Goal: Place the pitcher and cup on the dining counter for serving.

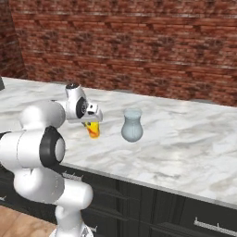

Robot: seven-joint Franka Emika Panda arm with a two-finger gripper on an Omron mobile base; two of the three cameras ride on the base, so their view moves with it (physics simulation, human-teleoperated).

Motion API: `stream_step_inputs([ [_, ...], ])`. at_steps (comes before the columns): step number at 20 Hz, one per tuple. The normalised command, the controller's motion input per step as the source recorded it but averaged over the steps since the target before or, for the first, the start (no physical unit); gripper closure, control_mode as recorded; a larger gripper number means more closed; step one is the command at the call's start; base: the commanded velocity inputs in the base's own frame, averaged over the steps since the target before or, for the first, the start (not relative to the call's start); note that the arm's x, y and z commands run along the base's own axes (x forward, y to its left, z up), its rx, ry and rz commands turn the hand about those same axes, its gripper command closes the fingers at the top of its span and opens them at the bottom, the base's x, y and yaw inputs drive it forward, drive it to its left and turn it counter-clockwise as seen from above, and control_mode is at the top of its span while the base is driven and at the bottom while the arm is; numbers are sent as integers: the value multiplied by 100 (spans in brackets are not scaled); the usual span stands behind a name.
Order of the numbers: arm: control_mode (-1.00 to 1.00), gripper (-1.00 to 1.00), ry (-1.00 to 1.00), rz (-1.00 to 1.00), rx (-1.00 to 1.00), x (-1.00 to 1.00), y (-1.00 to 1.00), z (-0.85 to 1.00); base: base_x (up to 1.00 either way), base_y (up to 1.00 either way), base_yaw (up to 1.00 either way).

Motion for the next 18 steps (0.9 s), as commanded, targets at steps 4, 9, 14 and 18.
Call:
stream_step_inputs([
  [4, -100, 100, 10, 0, 0, 55, -27, -46, 0, 0, 0],
  [9, -100, 100, 4, 0, 0, 36, -18, -46, 0, 0, 0],
  [14, -100, -100, -1, 0, 0, 5, -7, -35, 0, 0, 0],
  [18, -100, -100, 0, 0, 0, 0, 0, -9, 0, 0, 0],
])
